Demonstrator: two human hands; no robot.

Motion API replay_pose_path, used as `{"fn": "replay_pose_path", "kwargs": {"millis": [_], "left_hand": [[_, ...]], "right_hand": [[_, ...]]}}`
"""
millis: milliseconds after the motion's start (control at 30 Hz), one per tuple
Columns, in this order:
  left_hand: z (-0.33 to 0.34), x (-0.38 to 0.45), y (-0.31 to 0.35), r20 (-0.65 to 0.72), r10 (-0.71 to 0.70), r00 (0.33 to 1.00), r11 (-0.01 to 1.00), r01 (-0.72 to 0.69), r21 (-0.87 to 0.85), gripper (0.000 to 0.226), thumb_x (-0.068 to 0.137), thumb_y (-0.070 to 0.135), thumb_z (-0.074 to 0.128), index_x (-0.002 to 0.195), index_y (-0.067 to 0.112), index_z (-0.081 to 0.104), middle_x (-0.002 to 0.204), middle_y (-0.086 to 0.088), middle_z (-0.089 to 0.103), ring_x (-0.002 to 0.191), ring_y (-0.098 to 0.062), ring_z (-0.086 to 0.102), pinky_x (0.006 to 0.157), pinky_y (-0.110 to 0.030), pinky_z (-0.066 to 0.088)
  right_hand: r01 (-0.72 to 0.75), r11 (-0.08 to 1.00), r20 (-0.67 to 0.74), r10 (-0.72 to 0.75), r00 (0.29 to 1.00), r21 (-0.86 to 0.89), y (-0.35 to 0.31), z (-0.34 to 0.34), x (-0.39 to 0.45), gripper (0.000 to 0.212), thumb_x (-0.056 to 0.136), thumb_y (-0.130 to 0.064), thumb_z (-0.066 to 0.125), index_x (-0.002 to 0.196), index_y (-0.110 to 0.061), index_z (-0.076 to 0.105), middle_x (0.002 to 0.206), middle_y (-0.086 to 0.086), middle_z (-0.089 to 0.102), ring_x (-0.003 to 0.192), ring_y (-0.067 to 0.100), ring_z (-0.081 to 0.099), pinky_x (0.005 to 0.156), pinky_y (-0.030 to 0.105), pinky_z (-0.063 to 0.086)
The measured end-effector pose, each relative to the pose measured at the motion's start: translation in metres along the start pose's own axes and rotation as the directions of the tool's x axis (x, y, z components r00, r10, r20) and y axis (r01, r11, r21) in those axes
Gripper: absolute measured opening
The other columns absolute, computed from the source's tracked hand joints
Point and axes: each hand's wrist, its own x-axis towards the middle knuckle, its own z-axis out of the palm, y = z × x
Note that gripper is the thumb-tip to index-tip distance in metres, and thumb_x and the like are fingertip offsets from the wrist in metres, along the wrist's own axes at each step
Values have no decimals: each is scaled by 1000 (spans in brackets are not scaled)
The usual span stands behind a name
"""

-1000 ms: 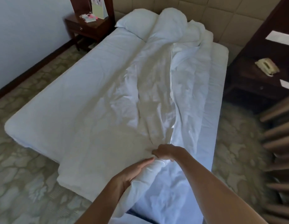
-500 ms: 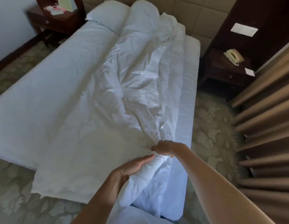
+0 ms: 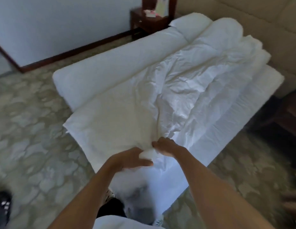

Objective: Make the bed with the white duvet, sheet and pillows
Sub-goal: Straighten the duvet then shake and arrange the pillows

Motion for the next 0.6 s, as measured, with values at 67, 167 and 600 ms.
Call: {"fn": "replay_pose_path", "kwargs": {"millis": [67,167,600], "left_hand": [[6,-17,3,-84,3,996,1000,-3,-8,17,87,39,71,77,27,64,67,10,62,60,-4,57,62,-19,45],[8,-45,0,-193,-49,980,998,41,-49,13,83,36,75,82,25,67,71,7,64,62,-7,58,61,-21,46],[66,-69,-43,52,-296,954,952,290,101,9,96,26,55,100,18,54,100,-9,64,74,-17,59,59,-21,45]], "right_hand": [[57,998,-51,-59,997,-29,-9,-5,-11,49,90,-47,29,110,-13,57,114,14,55,115,37,52,89,40,43],[115,985,-67,-124,990,-127,-30,-11,-31,47,98,-41,37,123,-7,56,125,18,57,103,35,56,88,38,44],[123,992,88,-120,989,-28,-3,37,-78,33,97,-14,55,129,-10,60,133,8,61,98,25,62,90,33,52]]}}
